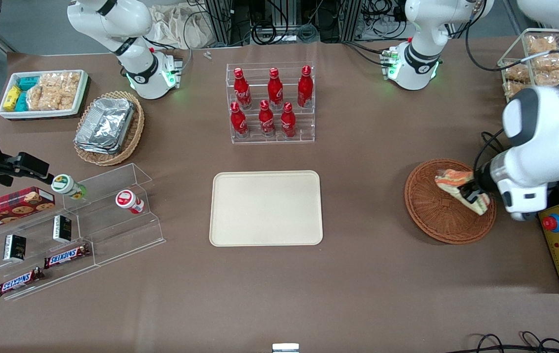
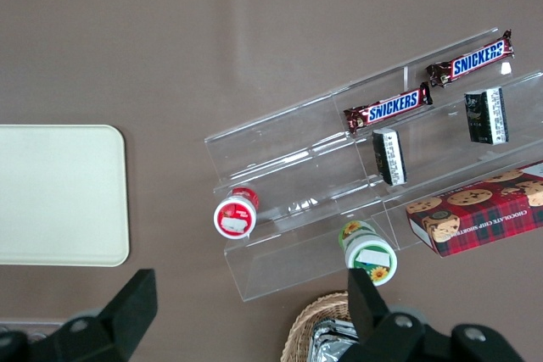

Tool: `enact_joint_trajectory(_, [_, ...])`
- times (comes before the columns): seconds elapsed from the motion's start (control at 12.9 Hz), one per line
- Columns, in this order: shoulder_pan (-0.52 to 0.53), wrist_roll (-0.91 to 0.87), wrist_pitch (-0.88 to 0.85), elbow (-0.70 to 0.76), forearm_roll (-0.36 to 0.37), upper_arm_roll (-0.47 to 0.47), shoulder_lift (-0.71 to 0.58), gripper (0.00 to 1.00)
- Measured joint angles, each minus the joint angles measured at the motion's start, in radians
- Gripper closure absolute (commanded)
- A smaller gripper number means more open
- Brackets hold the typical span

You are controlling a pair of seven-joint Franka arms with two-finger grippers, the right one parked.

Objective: Place sandwich from basket to tray
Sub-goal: 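Lift the sandwich and carry it over the cream tray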

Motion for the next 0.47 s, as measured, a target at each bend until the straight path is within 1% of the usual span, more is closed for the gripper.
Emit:
enact_joint_trajectory(0.16, [-0.001,0.007,-0.082,0.084,0.000,-0.035,-0.003,1.00])
enact_joint_trajectory(0.23, [-0.001,0.027,-0.109,0.102,-0.001,-0.064,-0.002,1.00])
enact_joint_trajectory(0.47, [-0.005,0.113,-0.116,0.107,0.007,-0.189,0.015,1.00])
